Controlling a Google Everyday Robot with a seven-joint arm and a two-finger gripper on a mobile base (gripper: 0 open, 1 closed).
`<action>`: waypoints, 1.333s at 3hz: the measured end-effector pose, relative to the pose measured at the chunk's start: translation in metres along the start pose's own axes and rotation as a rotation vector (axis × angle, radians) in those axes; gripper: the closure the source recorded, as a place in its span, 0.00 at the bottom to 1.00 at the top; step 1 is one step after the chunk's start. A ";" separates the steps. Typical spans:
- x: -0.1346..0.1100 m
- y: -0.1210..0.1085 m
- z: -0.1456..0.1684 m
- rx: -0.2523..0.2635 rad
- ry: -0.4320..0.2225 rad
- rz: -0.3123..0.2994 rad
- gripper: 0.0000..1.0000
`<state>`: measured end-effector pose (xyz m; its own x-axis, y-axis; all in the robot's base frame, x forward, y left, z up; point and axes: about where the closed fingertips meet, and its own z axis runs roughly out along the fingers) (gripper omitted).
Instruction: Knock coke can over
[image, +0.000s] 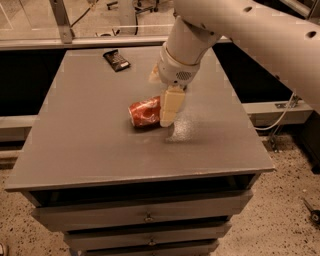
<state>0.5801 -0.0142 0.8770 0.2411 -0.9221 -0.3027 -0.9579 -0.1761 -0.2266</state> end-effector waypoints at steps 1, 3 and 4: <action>0.004 0.001 -0.019 0.010 -0.055 0.042 0.00; 0.085 0.004 -0.095 0.128 -0.330 0.237 0.00; 0.132 0.017 -0.144 0.224 -0.432 0.292 0.00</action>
Offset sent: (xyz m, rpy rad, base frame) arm 0.0001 -0.0883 0.0576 0.2987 0.0687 -0.1892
